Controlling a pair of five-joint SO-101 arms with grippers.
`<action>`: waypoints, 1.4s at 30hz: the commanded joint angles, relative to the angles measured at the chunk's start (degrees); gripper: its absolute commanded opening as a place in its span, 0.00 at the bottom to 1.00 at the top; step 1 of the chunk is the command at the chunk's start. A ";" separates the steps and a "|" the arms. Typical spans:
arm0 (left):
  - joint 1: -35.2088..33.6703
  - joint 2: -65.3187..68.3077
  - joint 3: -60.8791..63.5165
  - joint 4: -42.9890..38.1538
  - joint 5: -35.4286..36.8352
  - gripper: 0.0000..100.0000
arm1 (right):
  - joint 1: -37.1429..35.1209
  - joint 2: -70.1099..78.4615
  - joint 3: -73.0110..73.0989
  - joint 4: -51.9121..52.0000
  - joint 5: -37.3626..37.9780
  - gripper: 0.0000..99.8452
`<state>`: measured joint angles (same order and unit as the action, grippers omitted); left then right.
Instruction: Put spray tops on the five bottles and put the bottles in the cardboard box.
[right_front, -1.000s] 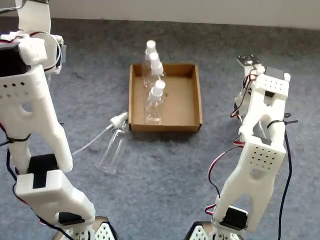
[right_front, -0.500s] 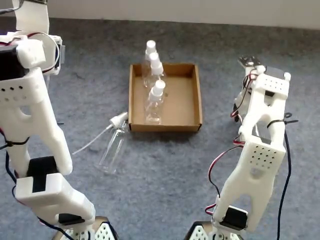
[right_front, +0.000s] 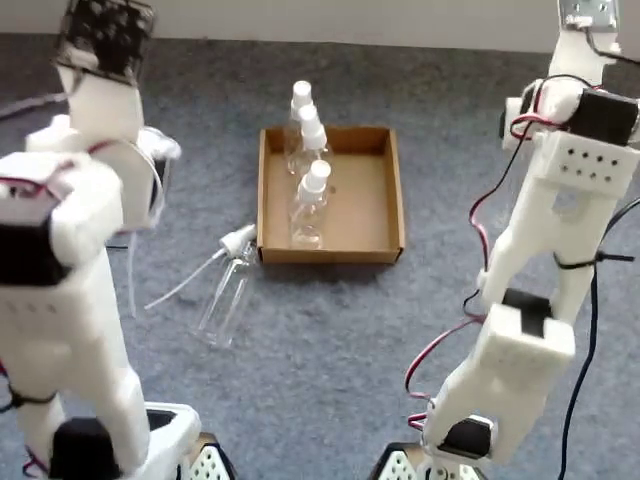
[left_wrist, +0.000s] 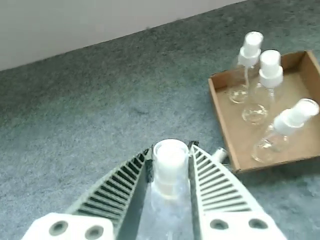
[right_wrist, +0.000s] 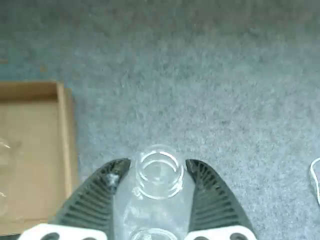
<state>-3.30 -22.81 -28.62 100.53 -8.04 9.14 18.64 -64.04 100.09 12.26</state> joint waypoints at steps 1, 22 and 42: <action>6.37 -9.45 7.16 -0.09 3.34 0.10 | -7.87 -17.80 8.13 1.19 -2.29 0.00; 19.91 -11.38 10.77 -33.49 10.90 0.10 | -33.01 -94.90 126.20 -59.12 -2.29 0.00; -7.16 -10.77 29.58 -24.62 2.29 0.10 | -8.31 -72.22 106.07 -33.54 11.60 0.01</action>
<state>-3.12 -33.19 -6.81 76.88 -4.70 -3.96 -54.68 45.76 68.97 25.71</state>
